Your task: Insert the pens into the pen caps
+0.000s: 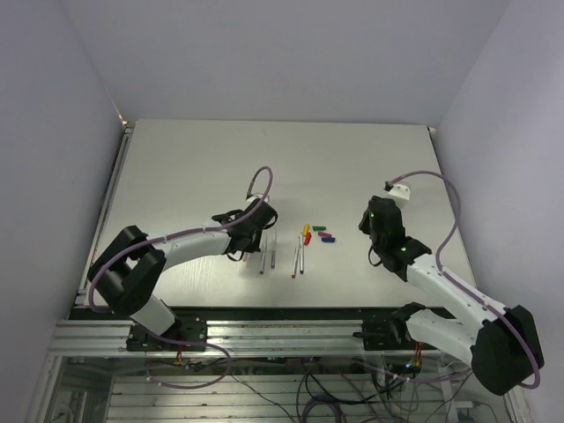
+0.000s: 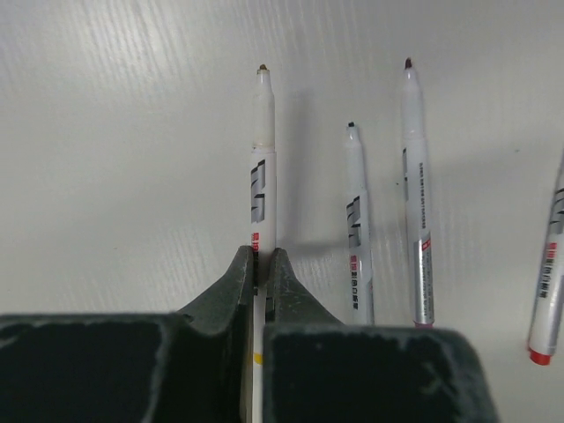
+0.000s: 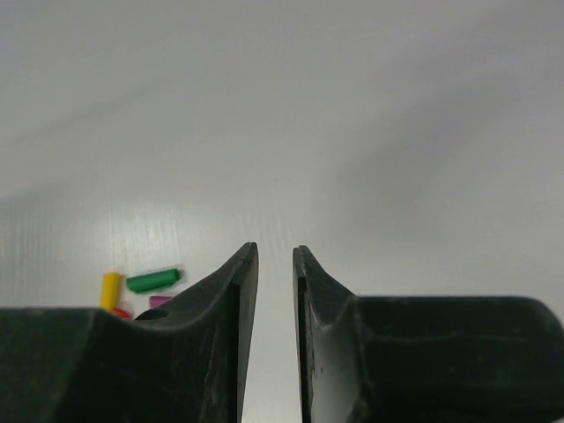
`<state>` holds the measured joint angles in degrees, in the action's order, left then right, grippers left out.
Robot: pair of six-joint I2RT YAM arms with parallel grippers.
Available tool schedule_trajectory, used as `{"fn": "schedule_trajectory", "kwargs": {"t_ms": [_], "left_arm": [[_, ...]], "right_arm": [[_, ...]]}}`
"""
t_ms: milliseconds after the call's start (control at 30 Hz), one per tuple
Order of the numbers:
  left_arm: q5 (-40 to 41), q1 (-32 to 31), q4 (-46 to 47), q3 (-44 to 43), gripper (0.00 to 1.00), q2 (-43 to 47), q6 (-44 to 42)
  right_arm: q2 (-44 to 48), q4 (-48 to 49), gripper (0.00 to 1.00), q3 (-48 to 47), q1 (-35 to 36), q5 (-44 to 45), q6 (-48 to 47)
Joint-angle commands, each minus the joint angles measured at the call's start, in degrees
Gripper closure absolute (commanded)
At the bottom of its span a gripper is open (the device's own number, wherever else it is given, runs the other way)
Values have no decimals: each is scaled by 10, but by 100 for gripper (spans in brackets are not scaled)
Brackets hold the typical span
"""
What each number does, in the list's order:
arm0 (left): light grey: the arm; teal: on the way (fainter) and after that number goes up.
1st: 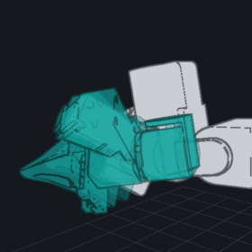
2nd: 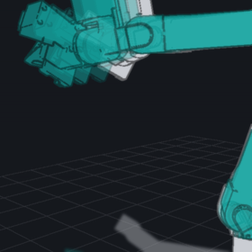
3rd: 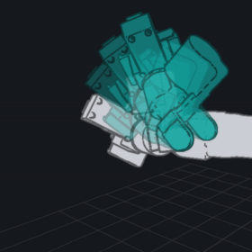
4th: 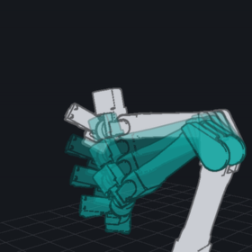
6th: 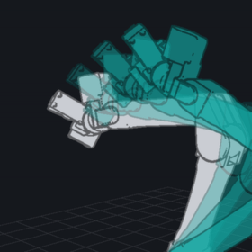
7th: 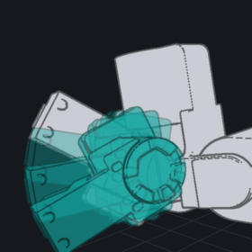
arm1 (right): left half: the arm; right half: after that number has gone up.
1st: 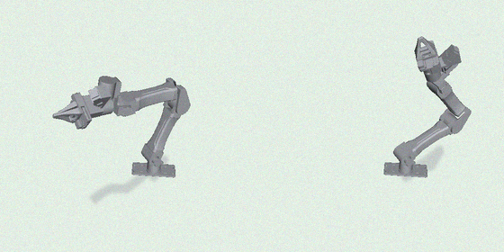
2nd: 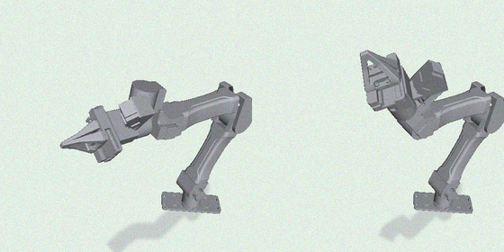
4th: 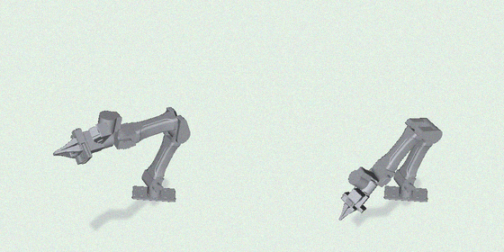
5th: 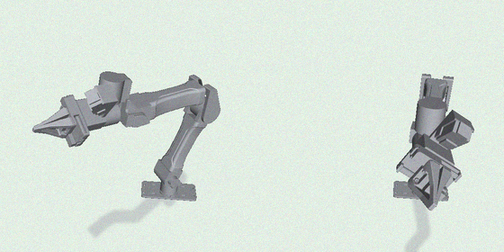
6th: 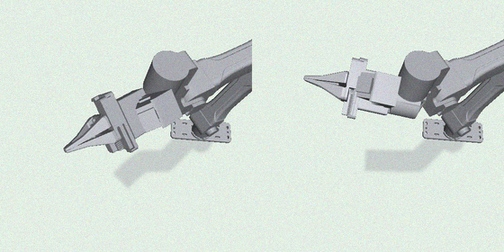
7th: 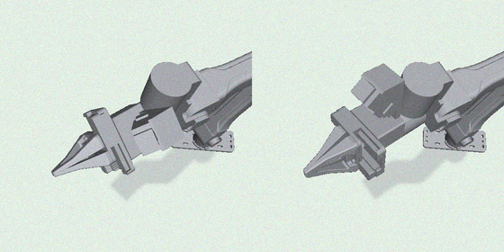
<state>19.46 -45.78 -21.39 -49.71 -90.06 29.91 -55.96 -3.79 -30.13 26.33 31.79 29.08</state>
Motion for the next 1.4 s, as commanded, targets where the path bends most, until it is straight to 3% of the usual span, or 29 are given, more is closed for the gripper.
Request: {"fn": "schedule_trajectory", "kwargs": {"t_ms": [0,233,633,800,1133,1367], "left_arm": [[41,7,21,8,93,48,4],[5,30,64,38,93,65,17],[-41,65,128,107,93,127,20],[-59,77,142,122,93,145,17],[-65,82,156,140,93,177,17],[-66,83,150,134,93,172,19]], "right_arm": [[-42,42,77,-33,16,-89,-14],[-167,42,71,-103,68,-135,-24],[-329,29,74,-197,135,-146,-8],[-368,25,74,-214,143,-154,5],[-402,14,62,-229,151,-153,23],[-411,11,62,-230,151,-142,28]]}}
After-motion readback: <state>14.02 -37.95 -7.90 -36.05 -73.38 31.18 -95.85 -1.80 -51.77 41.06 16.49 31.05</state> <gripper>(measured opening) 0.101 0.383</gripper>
